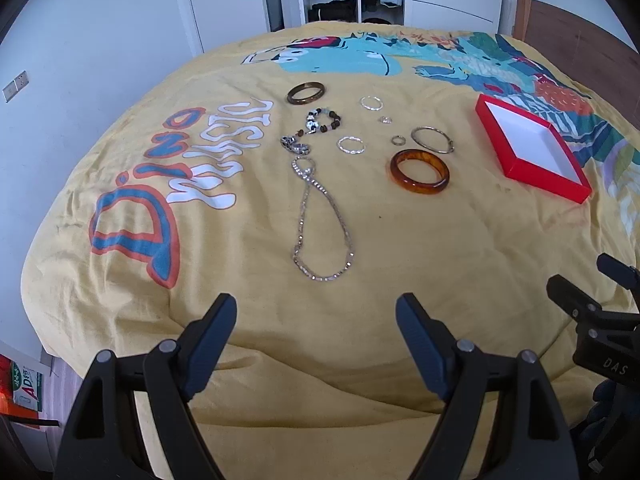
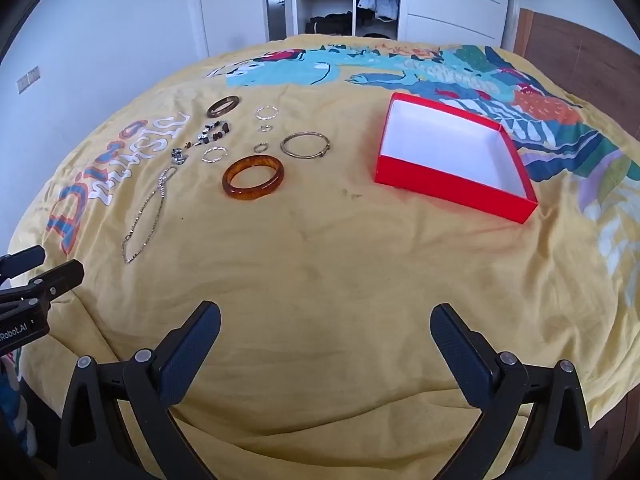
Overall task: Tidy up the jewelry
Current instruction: 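Grasp the silver chain necklace with left tool while right tool grasps the amber bangle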
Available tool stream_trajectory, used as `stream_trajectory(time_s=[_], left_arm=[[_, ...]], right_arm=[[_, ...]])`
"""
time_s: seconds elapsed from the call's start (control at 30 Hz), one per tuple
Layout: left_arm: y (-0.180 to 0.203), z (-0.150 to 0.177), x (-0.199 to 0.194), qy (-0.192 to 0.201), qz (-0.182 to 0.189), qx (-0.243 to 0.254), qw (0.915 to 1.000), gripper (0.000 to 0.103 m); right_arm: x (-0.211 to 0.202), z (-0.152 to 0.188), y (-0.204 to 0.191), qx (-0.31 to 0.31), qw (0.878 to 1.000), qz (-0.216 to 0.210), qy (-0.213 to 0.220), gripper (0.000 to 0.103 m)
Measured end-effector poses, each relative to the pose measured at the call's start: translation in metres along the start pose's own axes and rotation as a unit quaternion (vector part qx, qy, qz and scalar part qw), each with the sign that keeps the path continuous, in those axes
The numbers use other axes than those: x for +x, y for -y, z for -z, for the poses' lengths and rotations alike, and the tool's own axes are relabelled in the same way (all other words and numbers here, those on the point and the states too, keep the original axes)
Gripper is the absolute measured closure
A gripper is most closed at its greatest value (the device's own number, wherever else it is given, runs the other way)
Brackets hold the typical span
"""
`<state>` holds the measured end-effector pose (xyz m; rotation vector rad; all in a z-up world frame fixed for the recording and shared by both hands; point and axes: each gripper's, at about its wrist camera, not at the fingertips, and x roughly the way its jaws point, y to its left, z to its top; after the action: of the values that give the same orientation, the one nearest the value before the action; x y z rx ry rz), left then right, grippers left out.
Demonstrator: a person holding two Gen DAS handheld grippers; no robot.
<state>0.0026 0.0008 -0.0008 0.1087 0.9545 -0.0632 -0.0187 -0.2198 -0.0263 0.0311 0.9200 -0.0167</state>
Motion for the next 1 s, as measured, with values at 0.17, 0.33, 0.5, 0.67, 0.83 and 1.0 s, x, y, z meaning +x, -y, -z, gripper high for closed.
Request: stream_trajectory(time_s=[0.17, 0.33, 0.5, 0.67, 0.83, 1.0], left_arm=[[-0.004, -0.011, 0.010, -0.005, 0.005, -0.001, 1.0000, 0.022], [-0.010, -0.037, 0.033, -0.014, 0.014, -0.019, 0.9996, 0.022], [-0.017, -0.062, 0.062, -0.020, 0.023, -0.029, 0.9991, 0.022], [-0.016, -0.081, 0.097, -0.036, 0.023, -0.035, 0.9985, 0.022], [-0.016, -0.089, 0.132, -0.058, 0.015, -0.037, 0.9975, 0.023], [-0.021, -0.078, 0.159, -0.093, 0.004, -0.046, 0.9946, 0.023]], right_arm=[[0.010, -0.014, -0.004, -0.014, 1.000, -0.008, -0.004, 0.000], [0.027, -0.041, -0.004, -0.012, 1.000, -0.026, -0.011, 0.000], [0.056, -0.074, -0.008, -0.014, 0.999, -0.044, -0.019, 0.014], [0.094, -0.101, -0.016, -0.013, 0.997, -0.069, -0.038, 0.035], [0.130, -0.117, -0.021, -0.012, 0.995, -0.082, -0.056, 0.047], [0.164, -0.125, -0.025, -0.010, 0.993, -0.089, -0.077, 0.057]])
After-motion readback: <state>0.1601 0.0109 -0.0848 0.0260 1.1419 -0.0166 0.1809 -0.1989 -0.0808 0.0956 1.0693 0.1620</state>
